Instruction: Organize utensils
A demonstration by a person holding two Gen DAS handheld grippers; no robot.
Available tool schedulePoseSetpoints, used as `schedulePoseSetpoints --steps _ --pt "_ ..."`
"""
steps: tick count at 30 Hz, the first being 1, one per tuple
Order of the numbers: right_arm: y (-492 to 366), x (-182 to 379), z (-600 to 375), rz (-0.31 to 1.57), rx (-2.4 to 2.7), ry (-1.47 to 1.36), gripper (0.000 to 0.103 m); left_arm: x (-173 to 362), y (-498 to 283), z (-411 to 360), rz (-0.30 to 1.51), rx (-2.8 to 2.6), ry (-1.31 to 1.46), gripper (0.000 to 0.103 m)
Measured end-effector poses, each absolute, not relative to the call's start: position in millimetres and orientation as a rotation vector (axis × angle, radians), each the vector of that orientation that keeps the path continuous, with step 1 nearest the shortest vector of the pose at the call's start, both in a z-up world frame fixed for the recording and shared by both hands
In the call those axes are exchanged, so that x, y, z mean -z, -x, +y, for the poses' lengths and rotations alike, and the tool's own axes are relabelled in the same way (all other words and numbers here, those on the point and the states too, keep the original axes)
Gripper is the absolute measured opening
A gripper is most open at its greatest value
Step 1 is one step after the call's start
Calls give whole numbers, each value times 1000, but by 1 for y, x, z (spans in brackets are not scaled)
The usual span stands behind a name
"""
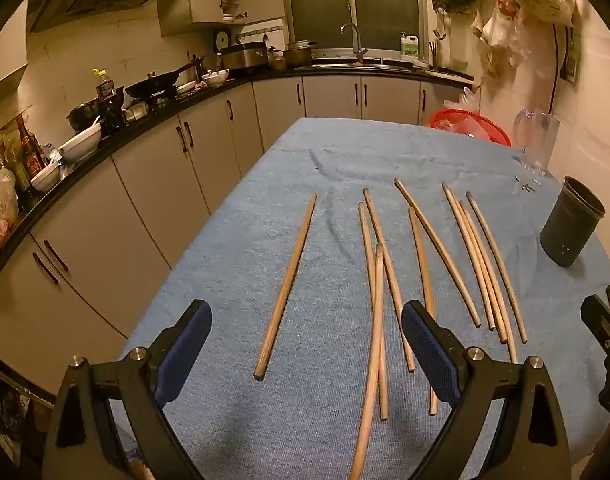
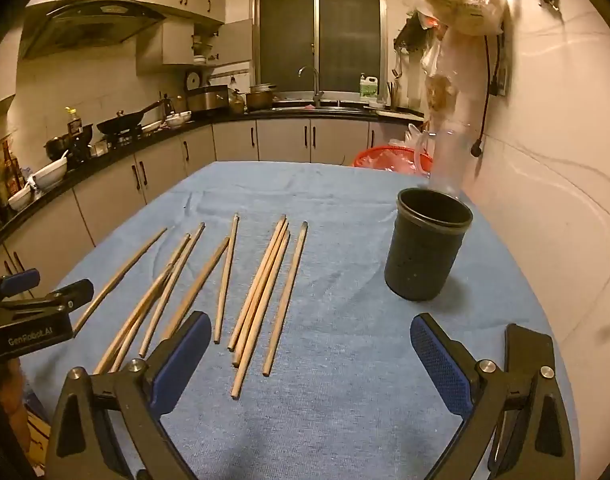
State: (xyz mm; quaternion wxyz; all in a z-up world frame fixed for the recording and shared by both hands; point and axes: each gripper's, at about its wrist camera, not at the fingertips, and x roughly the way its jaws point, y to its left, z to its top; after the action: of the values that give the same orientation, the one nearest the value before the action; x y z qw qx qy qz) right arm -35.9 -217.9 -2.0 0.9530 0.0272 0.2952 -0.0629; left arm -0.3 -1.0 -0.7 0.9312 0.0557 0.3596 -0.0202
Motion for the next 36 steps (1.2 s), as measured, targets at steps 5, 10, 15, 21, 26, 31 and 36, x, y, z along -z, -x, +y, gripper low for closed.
schedulePoseSetpoints --steps 5,10,15,21,26,31,36 --pt "38 2 -217 610 133 -58 101 4 -1 -3 757 57 -84 96" --pt "36 4 -218 623 140 -60 101 5 -5 0 757 53 -87 96" --pt "35 6 -220 633 146 -67 101 2 -4 4 758 53 -93 96" --pt "35 6 -220 641 148 -68 101 4 -5 4 759 55 -94 96" --pt "35 8 -220 647 148 -71 101 5 -5 4 758 54 -93 96" --pt "34 8 -219 650 149 -68 101 4 -5 5 763 48 -103 96" --pt "34 8 -219 652 151 -69 101 6 -5 4 761 45 -106 96"
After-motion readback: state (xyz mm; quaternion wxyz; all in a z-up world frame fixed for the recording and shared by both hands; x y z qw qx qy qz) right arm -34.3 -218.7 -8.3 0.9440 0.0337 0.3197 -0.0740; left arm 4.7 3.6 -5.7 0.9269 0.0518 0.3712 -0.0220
